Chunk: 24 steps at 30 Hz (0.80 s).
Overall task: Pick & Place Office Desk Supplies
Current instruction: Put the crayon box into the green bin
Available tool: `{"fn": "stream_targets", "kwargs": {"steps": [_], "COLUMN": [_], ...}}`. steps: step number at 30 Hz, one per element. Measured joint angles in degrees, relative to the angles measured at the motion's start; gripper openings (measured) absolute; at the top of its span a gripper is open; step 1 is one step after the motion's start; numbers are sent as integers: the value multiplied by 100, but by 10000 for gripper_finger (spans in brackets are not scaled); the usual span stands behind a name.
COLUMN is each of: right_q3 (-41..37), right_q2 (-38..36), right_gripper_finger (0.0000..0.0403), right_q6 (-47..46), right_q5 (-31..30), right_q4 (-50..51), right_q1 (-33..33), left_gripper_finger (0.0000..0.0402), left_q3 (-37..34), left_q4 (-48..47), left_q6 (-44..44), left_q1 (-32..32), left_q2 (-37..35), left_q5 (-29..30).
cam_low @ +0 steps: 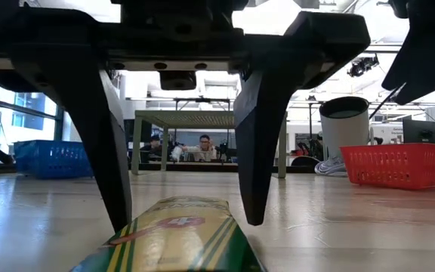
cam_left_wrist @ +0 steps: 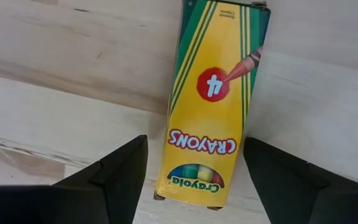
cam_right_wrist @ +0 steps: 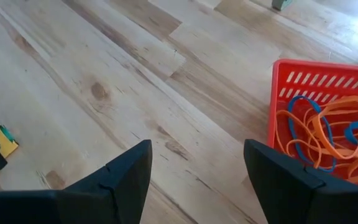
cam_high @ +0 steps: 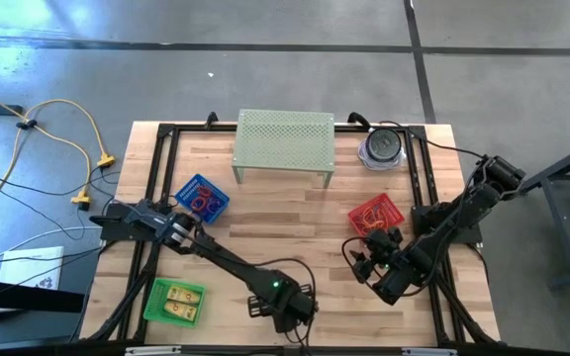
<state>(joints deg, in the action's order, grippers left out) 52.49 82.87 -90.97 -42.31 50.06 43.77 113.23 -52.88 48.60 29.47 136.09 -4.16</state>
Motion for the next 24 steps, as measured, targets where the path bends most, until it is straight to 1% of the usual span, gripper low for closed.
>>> {"fn": "stream_targets", "kwargs": {"steps": [5, 9, 12, 17, 24], "right_q3": [0, 0, 0, 0, 0], "right_q2": [0, 0, 0, 0, 0], "right_gripper_finger": [244, 244, 244, 244, 244], "right_q6": [128, 129, 130, 143, 198], "right_q5": [-15, -17, -17, -17, -118], "right_q4": [0, 0, 0, 1, 2], "right_q1": [-2, -2, -2, -2, -2], "left_gripper_finger": [260, 257, 247, 212, 139], "left_q3": [0, 0, 0, -4, -4], "left_q4": [-33, -128, -193, -302, -368], "left_q6": [89, -51, -104, -98, -191], "left_q1": [-24, -89, -148, -155, -148], "left_q2": [20, 22, 116, 210, 210], "left_q5": [-31, -226, -406, -461, -406]}}
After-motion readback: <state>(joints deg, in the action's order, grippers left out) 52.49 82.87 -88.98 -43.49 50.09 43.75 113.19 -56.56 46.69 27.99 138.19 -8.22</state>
